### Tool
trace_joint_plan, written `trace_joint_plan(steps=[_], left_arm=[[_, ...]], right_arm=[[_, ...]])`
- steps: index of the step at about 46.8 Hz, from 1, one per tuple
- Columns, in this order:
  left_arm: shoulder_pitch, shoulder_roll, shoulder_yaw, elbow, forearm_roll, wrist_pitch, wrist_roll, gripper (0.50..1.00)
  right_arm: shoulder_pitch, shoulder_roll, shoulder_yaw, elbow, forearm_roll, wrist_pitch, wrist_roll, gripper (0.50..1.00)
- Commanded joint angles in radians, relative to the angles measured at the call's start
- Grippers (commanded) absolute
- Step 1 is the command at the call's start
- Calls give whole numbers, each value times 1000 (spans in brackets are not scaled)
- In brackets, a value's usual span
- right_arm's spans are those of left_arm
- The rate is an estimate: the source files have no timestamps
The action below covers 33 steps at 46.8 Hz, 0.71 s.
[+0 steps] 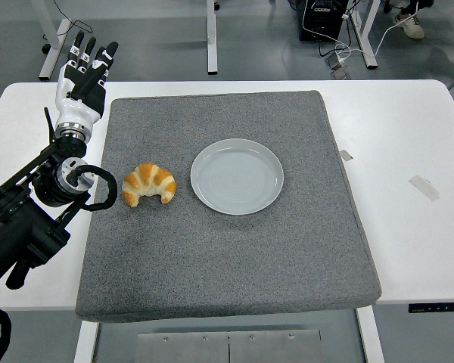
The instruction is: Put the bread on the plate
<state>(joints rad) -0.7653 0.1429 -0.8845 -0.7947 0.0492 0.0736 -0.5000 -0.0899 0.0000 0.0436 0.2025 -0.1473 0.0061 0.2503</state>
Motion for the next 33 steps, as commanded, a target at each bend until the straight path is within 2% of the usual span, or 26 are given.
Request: trace_joint_plan(steps=[1,14,17,19,25,33], left_arm=[[-3,0,6,0,1,2,0,984],[-11,17,-14,3,5,-6,6,984],[-5,40,-19,3,6,-17,6,984],[0,53,-14,3,6,-37,8,984],[14,70,-5,3,21,-173,-2,984],[-15,96,41,3,47,-184,-2,984]], right_arm=[[1,0,1,0,0,0,0,1000],[2,0,2,0,0,0,0,1000],[2,0,2,0,0,0,0,1000],[2,0,2,0,0,0,0,1000],[2,0,4,0,0,0,0,1000],[2,0,4,0,0,0,1,1000]])
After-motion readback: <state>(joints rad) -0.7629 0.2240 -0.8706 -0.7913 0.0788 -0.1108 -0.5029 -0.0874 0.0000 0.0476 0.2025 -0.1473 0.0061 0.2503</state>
